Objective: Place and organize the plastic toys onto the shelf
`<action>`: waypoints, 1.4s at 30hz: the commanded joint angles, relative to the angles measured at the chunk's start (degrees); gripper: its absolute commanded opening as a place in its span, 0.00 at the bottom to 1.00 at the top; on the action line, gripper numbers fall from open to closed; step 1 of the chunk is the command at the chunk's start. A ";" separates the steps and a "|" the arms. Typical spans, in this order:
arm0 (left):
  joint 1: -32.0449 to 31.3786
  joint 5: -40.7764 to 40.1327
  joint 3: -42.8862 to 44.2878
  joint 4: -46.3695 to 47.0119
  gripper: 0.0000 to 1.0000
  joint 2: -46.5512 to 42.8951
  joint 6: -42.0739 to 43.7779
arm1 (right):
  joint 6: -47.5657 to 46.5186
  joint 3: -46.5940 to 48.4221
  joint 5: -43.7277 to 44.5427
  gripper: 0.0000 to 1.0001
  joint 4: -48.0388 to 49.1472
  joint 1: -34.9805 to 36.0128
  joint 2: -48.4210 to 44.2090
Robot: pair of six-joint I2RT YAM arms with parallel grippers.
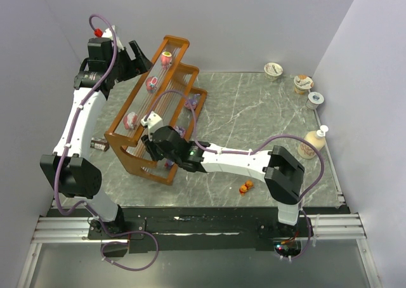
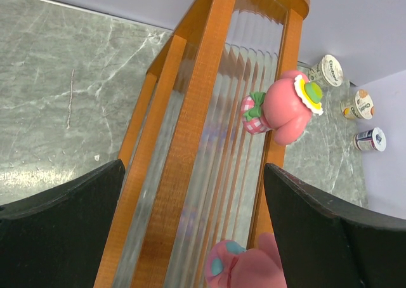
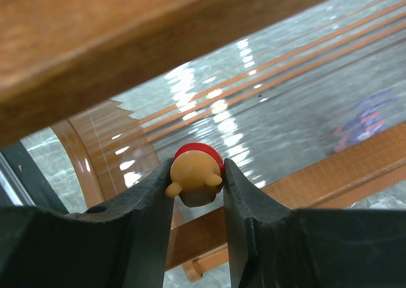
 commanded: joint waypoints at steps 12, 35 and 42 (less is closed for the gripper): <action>0.05 -0.63 -0.26 0.46 0.96 -2.00 0.72 | -0.17 0.34 0.72 0.45 -1.75 0.58 2.57; 0.05 -0.63 -0.09 0.29 0.96 -1.91 0.72 | -1.75 -6.16 3.80 0.75 4.66 1.20 -2.96; 0.05 -0.54 0.62 0.02 0.96 -1.47 0.63 | -1.76 -6.95 4.50 0.76 4.84 1.29 -4.63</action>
